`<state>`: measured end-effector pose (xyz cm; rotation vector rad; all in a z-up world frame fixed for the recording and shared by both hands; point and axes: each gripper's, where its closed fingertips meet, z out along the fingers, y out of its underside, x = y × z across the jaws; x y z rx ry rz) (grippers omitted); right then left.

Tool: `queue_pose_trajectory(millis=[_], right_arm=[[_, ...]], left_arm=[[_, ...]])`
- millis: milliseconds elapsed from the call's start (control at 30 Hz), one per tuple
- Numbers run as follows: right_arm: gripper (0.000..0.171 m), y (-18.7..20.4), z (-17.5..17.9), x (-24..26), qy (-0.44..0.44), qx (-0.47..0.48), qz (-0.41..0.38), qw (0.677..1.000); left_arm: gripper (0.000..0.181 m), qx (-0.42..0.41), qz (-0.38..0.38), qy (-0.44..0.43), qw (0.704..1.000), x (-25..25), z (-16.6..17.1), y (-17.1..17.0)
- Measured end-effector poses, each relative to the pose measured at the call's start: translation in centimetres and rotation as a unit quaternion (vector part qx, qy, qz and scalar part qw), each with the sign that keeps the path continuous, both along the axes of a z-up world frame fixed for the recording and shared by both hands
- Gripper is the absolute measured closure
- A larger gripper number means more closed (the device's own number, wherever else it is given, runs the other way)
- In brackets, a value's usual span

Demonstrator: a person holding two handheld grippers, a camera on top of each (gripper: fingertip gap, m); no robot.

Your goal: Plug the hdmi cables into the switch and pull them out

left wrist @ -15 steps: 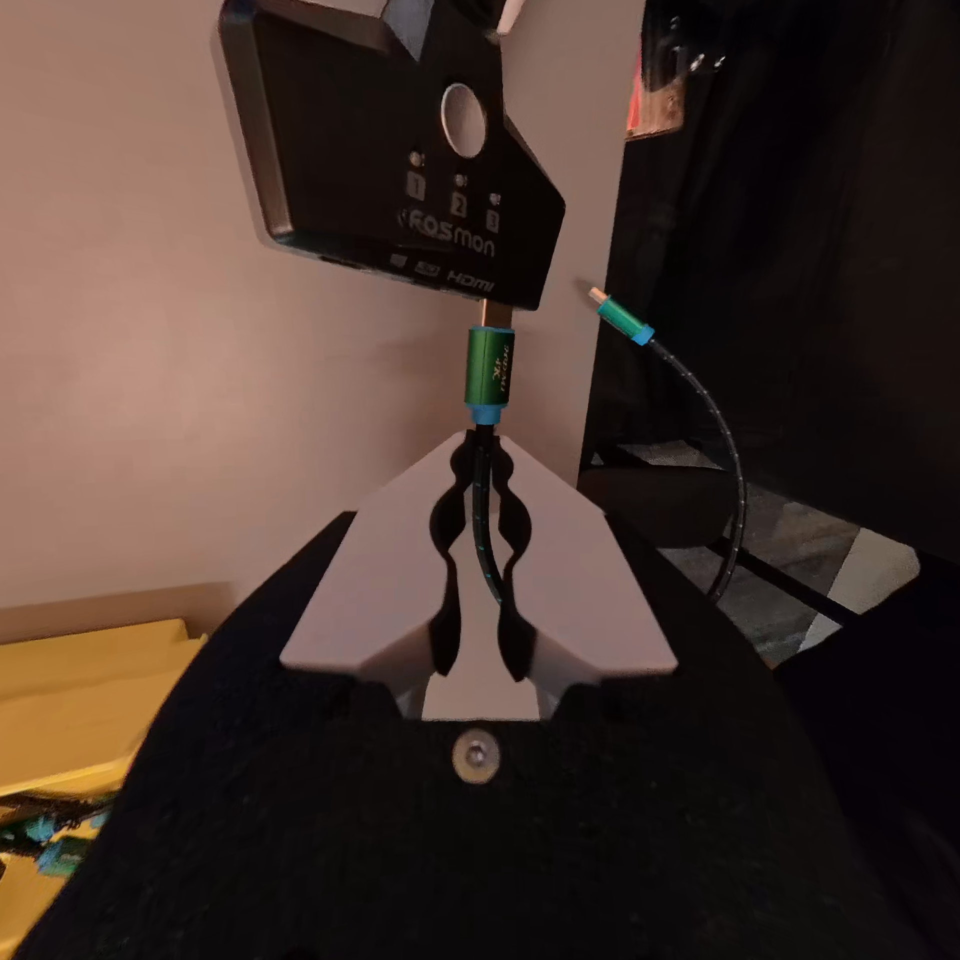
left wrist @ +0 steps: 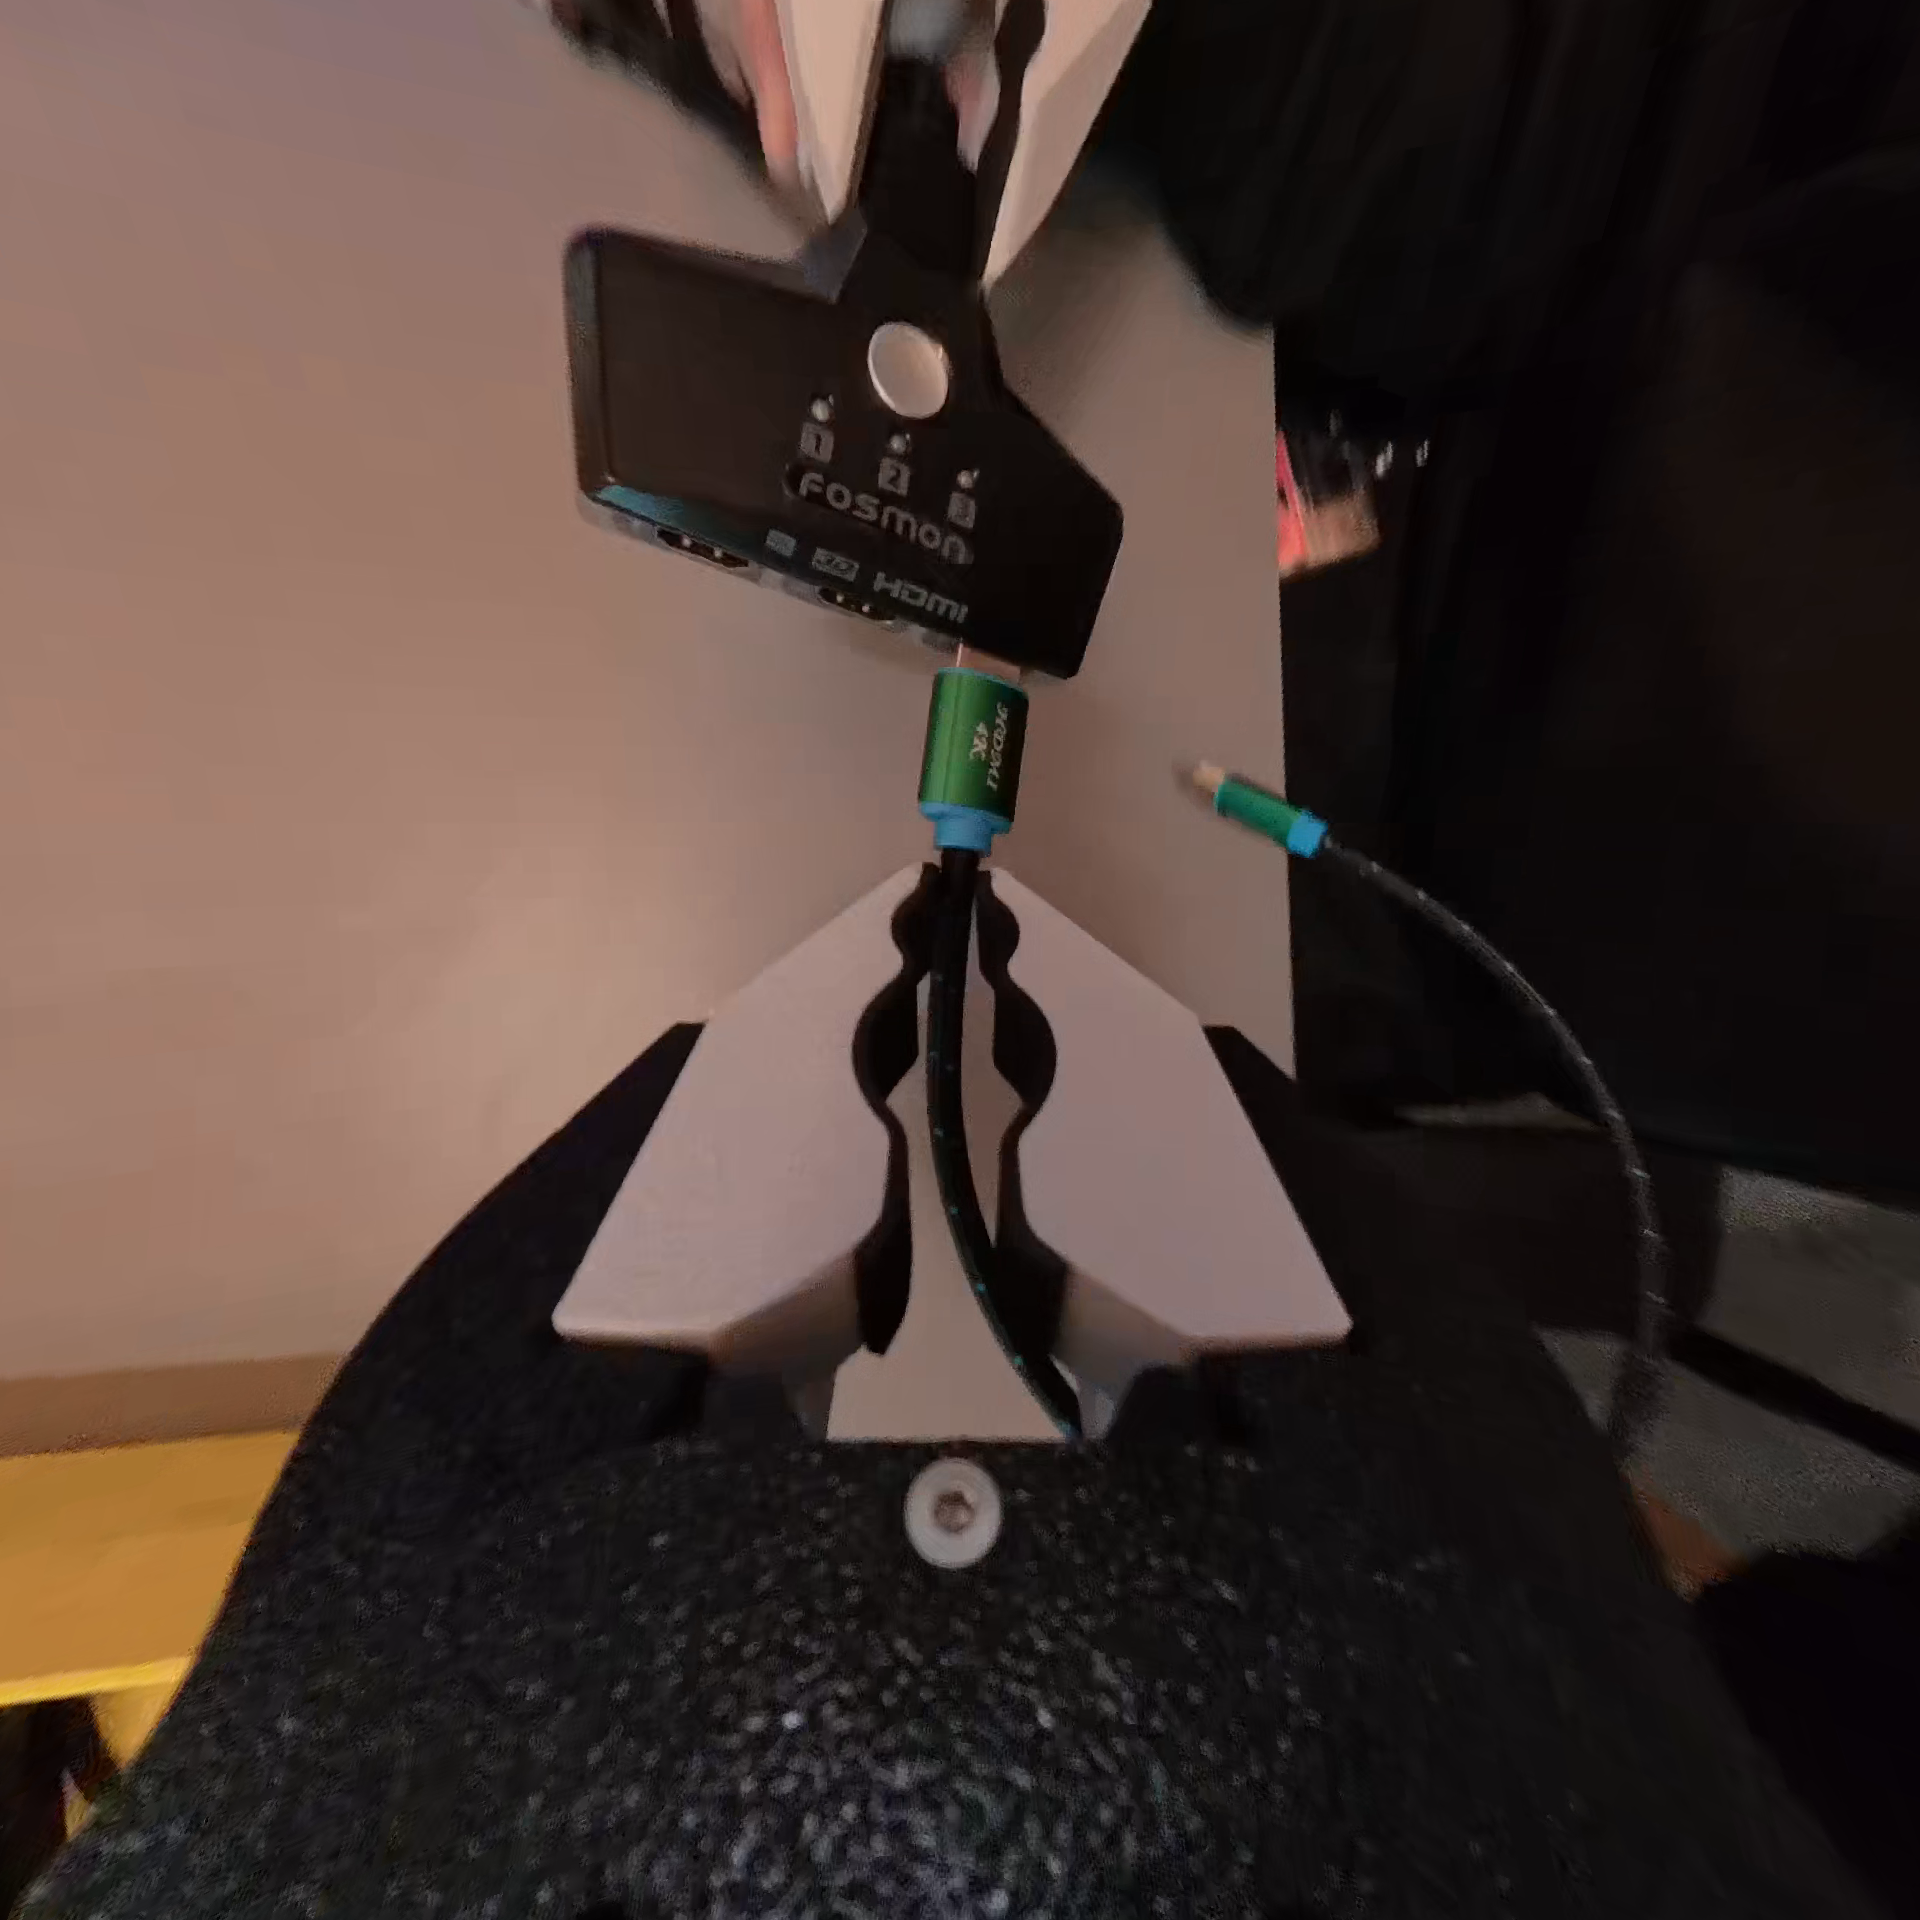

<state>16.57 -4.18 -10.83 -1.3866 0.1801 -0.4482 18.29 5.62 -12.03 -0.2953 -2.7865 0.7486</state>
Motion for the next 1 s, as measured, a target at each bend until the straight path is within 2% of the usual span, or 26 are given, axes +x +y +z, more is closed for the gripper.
queue_pose_trajectory(millis=[33, 100, 167, 367, 800, 933, 1000], right_arm=[[0.151, -0.2, 0.3, 0.1, 0.003, 0.013, 0.000, 1.000], [0.151, -0.6, 0.7, 0.2, 0.009, 0.032, 0.002, 0.999], [0.151, -0.8, 1.0, 0.1, 0.011, 0.045, 0.007, 0.999], [0.151, -0.5, 0.6, 0.1, 0.017, 0.039, 0.008, 0.999], [0.151, -0.7, 0.7, 0.2, 0.027, 0.047, 0.010, 0.998], [0.151, -1.3, 1.5, 0.0, 0.023, 0.090, 0.017, 0.996], [0.151, -0.3, 0.4, 0.2, 0.036, 0.057, 0.019, 0.998]], left_arm=[[0.175, -0.036, -0.002, -0.012, 0.999, 0.0, 0.6, -0.3], [0.156, -0.086, -0.014, -0.042, 0.995, -0.2, 1.3, -0.8], [0.154, -0.101, -0.022, -0.069, 0.992, -0.3, 1.4, -1.1], [0.164, -0.116, -0.030, -0.086, 0.989, -0.4, 1.0, -2.4], [0.165, -0.119, -0.028, -0.103, 0.987, -0.1, 0.4, -1.8], [0.166, -0.175, -0.021, -0.106, 0.979, -0.5, 2.2, -2.6], [0.166, -0.136, -0.047, -0.148, 0.978, -0.3, 0.9, -1.9]])
